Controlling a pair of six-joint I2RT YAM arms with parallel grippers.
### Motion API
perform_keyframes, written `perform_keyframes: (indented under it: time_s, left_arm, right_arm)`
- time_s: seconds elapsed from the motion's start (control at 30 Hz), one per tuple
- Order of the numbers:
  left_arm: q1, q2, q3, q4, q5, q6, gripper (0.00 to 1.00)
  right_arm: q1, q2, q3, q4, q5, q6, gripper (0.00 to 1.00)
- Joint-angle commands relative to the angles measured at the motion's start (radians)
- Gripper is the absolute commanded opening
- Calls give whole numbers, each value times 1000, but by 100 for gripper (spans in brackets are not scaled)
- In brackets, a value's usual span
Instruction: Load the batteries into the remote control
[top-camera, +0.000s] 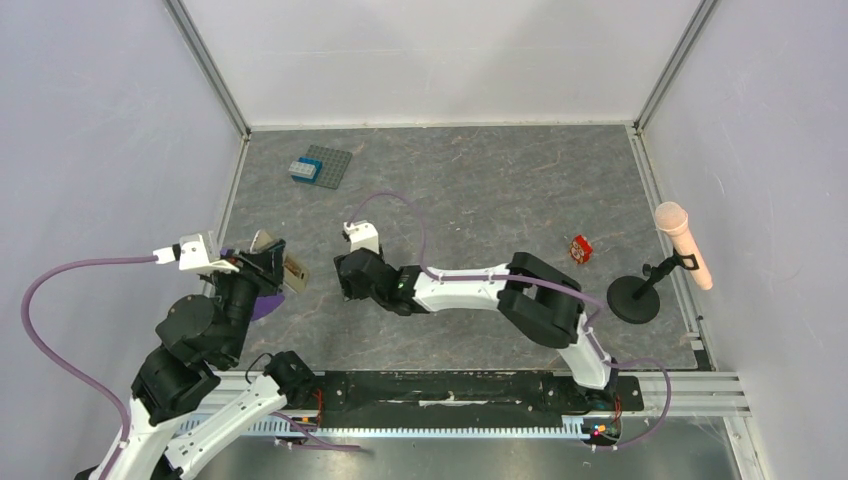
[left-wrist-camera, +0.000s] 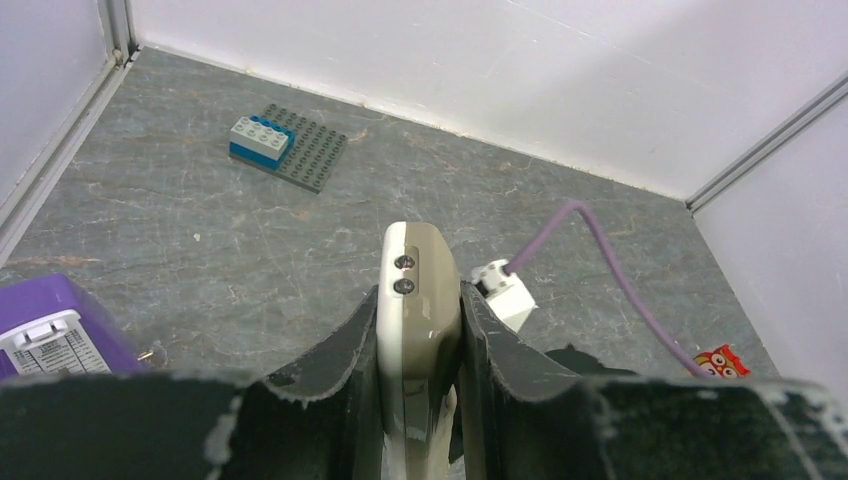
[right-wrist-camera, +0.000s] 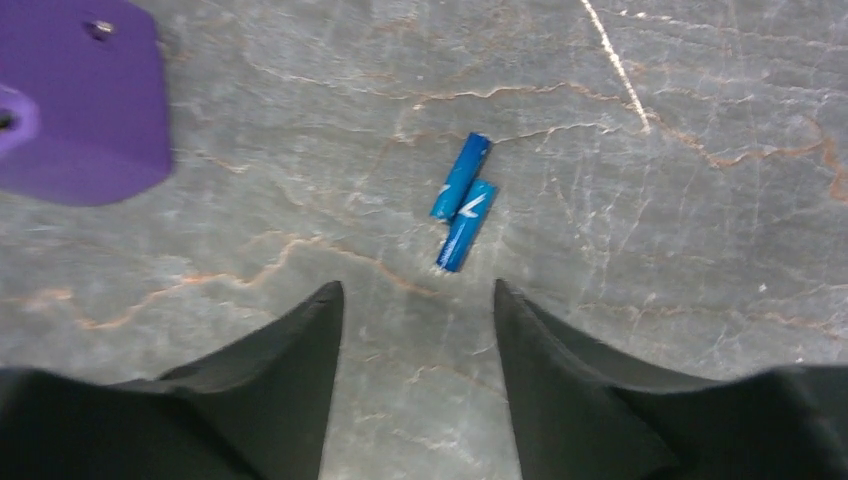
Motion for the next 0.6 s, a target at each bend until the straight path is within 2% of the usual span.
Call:
perform_keyframes:
  time_s: [0.0,0.17,0.37,0.47,0.57]
  left_arm:
    - [1,-13,17,8,2,27,2]
    - [1,-18,-4,-2,14,12,2]
    - [1,-15,-30,-29,18,-13,2]
    - [1,-23,-35,-32,16,-16,2]
    - [1,-25,-33,-39,6,-15,2]
  right_arm:
    - [2,77,105,-47,117,-63,64]
    - [4,151,158,-58,178,-67,71]
    - [6,239,265,-81,218,-81,70]
    - [5,286,330,-122,241,-88,67]
    - [5,317,366,-185,253,-86,57]
